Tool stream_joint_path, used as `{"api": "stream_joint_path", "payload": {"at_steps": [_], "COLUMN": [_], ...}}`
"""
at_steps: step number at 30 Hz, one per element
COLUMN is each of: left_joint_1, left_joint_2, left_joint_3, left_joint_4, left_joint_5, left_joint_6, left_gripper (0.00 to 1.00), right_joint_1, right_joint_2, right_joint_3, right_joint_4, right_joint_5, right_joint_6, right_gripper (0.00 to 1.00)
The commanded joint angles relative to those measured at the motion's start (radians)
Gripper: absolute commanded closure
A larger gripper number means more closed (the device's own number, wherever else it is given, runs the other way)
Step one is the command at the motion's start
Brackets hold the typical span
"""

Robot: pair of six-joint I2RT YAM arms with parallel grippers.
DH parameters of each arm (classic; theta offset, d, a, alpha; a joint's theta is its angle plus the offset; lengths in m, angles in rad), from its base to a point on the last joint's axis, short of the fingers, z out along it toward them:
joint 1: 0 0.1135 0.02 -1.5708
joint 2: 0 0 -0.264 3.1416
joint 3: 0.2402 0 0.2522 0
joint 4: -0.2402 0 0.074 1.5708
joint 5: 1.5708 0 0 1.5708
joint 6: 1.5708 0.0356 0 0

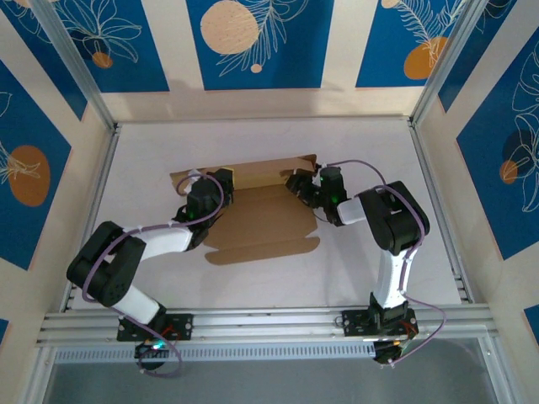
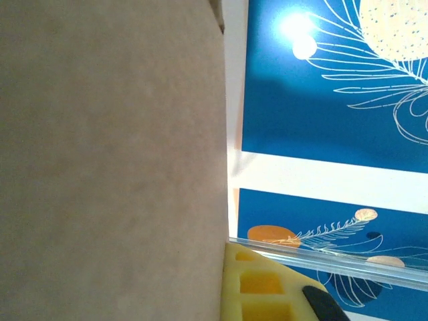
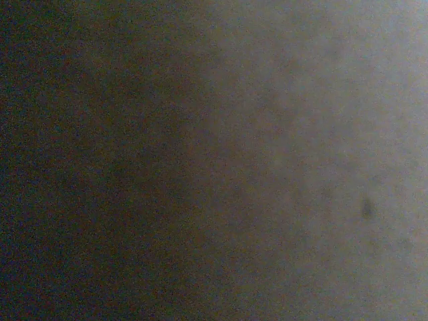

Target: Fold the paper box

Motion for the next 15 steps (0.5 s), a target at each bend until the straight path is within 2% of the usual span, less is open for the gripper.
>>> {"api": "stream_joint_path", "payload": {"at_steps": [1, 5, 9, 15], "left_joint_1": [-0.045, -0.042, -0.018, 0.019], "left_joint_2": [0.021, 0.007, -0.004, -0.037], "left_joint_3": [0.011, 0.001, -0.022, -0.029], "left_joint_4": [-0.022, -0.050, -0.067, -0.118], "left_joint_5": [0.134, 0.117, 0.109, 0.103], "left_joint_6": [-0.006, -0.020, -0.040, -0.015], "left_gripper": [1.00, 1.00, 1.00, 1.00], "right_joint_1": [0.043, 0.005, -0.058, -0.107], "right_joint_2": [-0.012, -0.064, -0.161, -0.340], "right_joint_3": [-0.010, -0.057, -0.091, -0.075], "right_joint_4": [-0.177, -0.107, -0.123, -0.382], "right_joint_5": [0.025, -0.030, -0.111, -0.187], "right_joint_6": [-0.059, -0.065, -0.136, -0.338], "right_gripper": [0.46, 0.45, 0.45, 0.45]}}
